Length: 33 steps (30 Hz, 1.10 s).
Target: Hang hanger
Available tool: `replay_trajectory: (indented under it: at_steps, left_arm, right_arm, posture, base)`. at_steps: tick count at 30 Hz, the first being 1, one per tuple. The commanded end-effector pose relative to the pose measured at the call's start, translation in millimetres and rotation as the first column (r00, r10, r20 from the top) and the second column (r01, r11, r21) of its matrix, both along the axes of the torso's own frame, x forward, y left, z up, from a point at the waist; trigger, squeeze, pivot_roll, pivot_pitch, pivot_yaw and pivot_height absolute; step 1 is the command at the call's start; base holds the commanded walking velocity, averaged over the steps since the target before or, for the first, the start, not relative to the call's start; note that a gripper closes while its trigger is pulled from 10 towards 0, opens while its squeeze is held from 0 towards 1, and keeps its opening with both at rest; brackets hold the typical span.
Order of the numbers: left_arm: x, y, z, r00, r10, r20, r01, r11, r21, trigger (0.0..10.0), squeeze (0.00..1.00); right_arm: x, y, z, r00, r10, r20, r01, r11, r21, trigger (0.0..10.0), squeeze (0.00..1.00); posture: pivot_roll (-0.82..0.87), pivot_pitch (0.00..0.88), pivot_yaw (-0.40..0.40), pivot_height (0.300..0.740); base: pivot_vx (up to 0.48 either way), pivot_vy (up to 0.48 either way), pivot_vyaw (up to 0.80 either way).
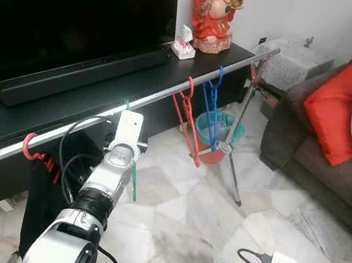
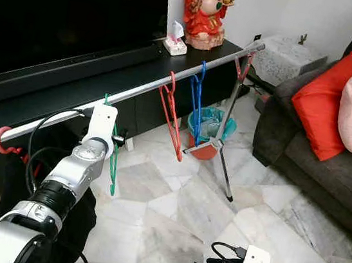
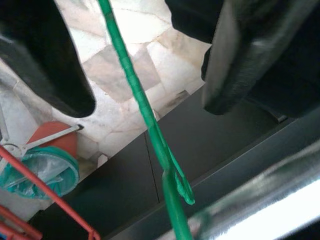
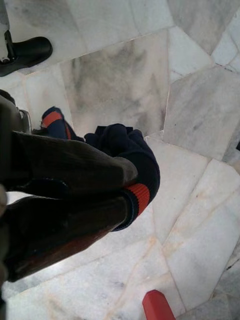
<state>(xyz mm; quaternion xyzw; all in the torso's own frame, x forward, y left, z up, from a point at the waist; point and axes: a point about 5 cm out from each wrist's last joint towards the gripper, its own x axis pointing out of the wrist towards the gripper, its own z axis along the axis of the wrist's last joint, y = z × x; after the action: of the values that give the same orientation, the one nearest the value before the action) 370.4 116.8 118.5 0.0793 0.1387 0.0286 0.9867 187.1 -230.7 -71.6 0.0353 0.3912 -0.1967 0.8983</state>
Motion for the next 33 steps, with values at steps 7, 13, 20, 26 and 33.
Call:
replay_trajectory:
  at_steps: [7,13,20,26,33]
  left_arm:
    - [3.0,-1.5,-4.1,1.000,0.027,-0.004,-0.027,1.000,0.016,0.0,0.00]
    - [3.6,-2.4,-5.1,1.000,0.028,-0.004,-0.028,0.999,0.018,0.0,0.00]
    - [3.8,-5.1,-6.3,1.000,0.024,-0.002,-0.024,1.000,0.013,0.0,0.00]
    - [3.8,-5.0,-6.7,1.000,0.024,-0.001,-0.024,1.000,0.011,0.0,0.00]
    - [4.0,-4.2,-7.1,1.000,0.024,0.007,-0.024,1.000,0.009,0.0,0.00]
  right_arm:
    - [2.8,-0.2,1.7,1.000,-0.004,0.015,0.004,1.000,-0.001,10.0,0.00]
    - [2.9,0.4,1.6,1.000,0.001,0.014,-0.001,1.000,-0.001,10.0,0.00]
    - [2.9,0.8,1.6,1.000,0.000,0.014,0.000,1.000,-0.001,10.0,0.00]
    - [2.6,1.0,1.4,1.000,-0.001,0.014,0.001,1.000,0.000,10.0,0.00]
    - [2.6,1.2,1.3,1.000,0.003,0.013,-0.003,1.000,-0.001,10.0,0.00]
  posture:
    - [0.07,0.000,0.024,0.732]
    - [0.07,0.000,0.026,0.732]
    - [0.07,0.000,0.027,0.732]
    - [0.07,0.000,0.027,0.732]
    - [0.07,0.000,0.027,0.732]
  base:
    - [0.000,0.000,0.00]
    - [0.000,0.000,0.00]
    - [0.000,0.000,0.00]
    - [0.000,0.000,0.00]
    - [0.000,0.000,0.00]
